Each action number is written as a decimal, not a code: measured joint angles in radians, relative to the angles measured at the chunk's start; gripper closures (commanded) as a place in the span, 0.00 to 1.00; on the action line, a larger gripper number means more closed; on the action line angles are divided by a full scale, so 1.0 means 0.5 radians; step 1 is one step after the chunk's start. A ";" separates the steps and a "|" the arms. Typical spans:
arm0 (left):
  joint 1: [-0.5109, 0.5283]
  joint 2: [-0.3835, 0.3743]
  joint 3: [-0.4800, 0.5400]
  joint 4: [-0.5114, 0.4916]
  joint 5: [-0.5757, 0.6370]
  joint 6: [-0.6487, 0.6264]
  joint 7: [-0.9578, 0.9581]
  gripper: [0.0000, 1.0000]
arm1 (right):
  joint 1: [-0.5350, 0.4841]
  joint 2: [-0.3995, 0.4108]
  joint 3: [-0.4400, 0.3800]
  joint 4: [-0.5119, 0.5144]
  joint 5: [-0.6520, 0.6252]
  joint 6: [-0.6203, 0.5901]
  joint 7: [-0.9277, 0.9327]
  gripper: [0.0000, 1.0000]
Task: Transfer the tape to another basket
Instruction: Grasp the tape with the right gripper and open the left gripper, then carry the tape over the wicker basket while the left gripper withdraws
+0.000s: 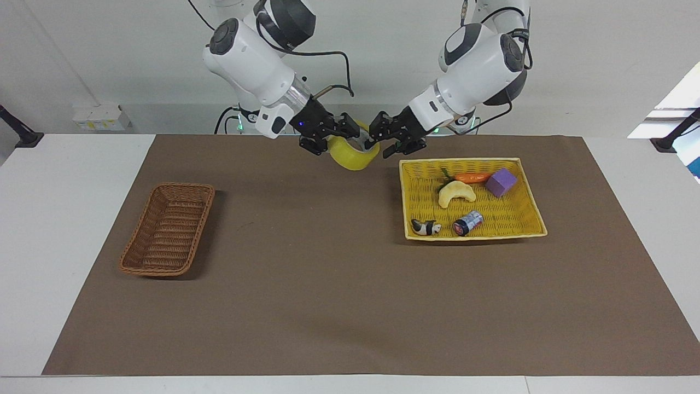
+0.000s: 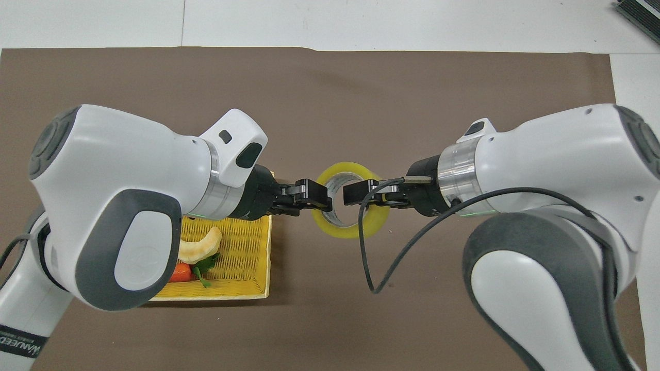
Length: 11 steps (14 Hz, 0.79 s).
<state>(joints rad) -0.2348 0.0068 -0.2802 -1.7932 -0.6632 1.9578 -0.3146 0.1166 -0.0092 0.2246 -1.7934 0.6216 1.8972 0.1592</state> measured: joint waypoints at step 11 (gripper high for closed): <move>-0.044 -0.113 0.036 -0.009 0.129 0.218 -0.476 0.00 | -0.058 -0.046 -0.767 0.024 -0.041 -0.491 -0.748 1.00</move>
<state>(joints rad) -0.2570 -0.0498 -0.2620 -1.7976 -0.5984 2.0666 -0.5524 0.0877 -0.0321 -0.1589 -1.7816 0.6011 1.6516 -0.2150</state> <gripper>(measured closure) 0.000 1.000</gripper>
